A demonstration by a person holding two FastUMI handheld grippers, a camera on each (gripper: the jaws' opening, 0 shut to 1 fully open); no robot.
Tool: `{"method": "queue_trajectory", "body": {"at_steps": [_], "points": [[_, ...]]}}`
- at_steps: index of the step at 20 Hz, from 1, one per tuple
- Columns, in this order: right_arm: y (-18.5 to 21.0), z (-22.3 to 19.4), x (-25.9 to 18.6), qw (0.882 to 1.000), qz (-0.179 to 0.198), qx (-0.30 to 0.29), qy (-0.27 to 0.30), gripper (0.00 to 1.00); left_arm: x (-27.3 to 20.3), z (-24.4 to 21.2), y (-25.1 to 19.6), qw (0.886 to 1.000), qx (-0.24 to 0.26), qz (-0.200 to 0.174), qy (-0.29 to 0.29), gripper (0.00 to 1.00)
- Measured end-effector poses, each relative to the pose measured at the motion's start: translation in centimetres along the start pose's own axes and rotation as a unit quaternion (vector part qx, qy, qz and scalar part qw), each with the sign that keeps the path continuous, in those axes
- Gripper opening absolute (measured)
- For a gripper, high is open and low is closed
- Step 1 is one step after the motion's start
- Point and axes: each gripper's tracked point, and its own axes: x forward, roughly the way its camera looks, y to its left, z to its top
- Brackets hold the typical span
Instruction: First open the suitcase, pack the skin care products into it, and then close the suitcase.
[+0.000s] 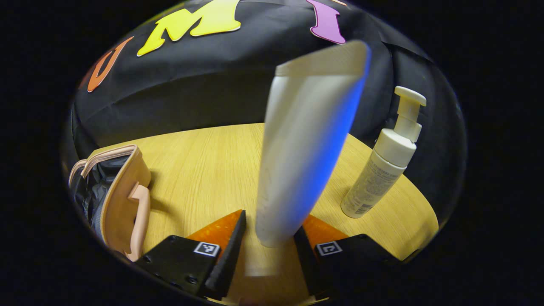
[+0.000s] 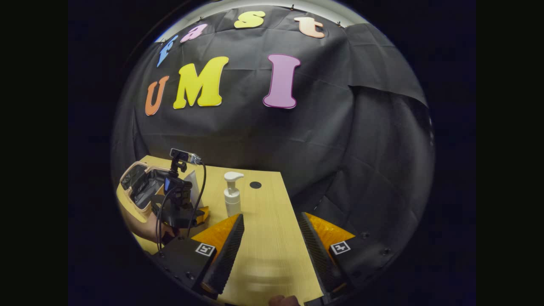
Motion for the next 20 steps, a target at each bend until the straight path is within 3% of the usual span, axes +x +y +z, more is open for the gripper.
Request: {"method": "queue_trajectory", "body": {"at_steps": [2, 7, 8, 9, 11, 15, 20], "points": [[0.1, 0.0, 0.7, 1.0, 0.002, -0.001, 0.0, 0.78, 0.0, 0.1, -0.1, 1.0, 0.01, -0.002, 0.003, 0.51], [2.7, -2.6, 4.0, 0.998, 0.057, -0.007, 0.01, 0.8, -3.5, 1.4, 0.5, 1.0, -0.004, -0.011, 0.001, 0.47], [3.7, -3.2, 4.9, 0.997, 0.073, -0.002, 0.015, 0.79, -4.8, 2.1, 0.9, 1.0, -0.005, -0.009, -0.006, 0.55], [4.8, -4.0, 6.0, 0.996, 0.087, 0.002, 0.025, 0.79, -6.3, 2.7, 1.3, 1.0, -0.006, -0.005, -0.01, 0.47], [6.8, -5.4, 8.0, 0.993, 0.112, 0.012, 0.04, 0.8, -9.4, 3.5, 2.3, 1.0, -0.009, 0.001, -0.016, 0.47], [10.0, -6.7, 12.3, 0.989, 0.141, 0.014, 0.048, 0.79, -15.6, 4.5, 4.7, 0.999, -0.025, 0.027, -0.025, 0.47], [12.4, -7.3, 17.2, 0.988, 0.147, -0.005, 0.043, 0.78, -21.6, 5.4, 8.5, 0.994, -0.059, 0.086, -0.039, 0.47]]}}
